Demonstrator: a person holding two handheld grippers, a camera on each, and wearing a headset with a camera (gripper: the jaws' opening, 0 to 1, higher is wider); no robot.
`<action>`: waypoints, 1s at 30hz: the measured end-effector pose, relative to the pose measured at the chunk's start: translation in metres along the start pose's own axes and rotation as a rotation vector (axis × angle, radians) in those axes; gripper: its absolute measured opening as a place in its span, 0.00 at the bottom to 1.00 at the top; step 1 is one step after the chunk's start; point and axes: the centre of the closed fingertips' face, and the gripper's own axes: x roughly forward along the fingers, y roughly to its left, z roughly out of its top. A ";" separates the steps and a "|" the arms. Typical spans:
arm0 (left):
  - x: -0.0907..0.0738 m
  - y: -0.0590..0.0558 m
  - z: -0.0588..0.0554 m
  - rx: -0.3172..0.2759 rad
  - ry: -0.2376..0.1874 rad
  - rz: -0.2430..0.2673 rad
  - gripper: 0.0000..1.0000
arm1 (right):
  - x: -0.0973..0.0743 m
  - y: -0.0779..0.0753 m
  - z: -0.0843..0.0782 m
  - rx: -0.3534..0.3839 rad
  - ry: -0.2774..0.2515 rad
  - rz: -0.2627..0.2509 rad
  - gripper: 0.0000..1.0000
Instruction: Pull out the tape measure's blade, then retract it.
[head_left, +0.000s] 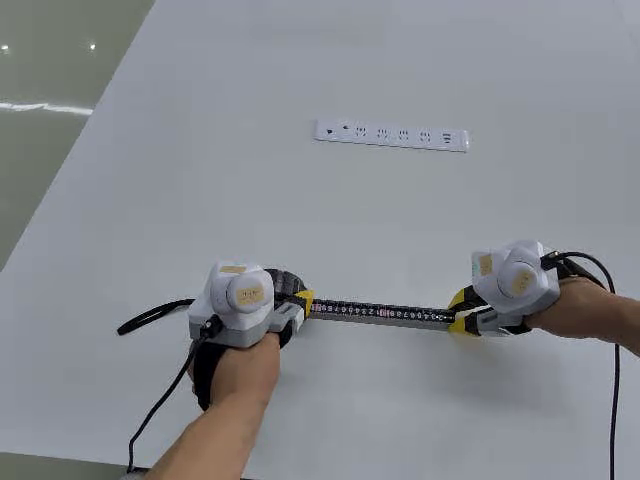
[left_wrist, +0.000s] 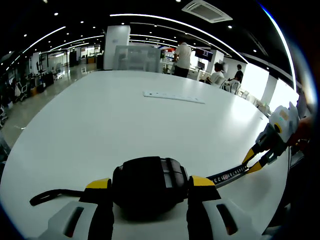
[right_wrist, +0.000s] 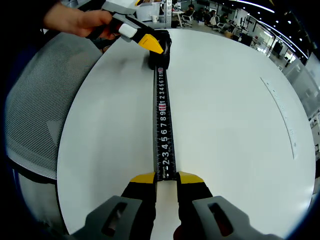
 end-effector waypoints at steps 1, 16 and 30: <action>0.000 0.000 0.000 -0.001 -0.001 -0.001 0.55 | 0.000 0.000 0.001 0.003 -0.002 0.001 0.12; -0.001 0.000 0.000 -0.006 -0.005 -0.015 0.54 | 0.005 0.001 0.011 0.000 -0.015 0.005 0.12; -0.002 0.000 0.000 -0.021 -0.008 -0.032 0.54 | 0.011 0.002 0.023 0.000 -0.034 0.009 0.12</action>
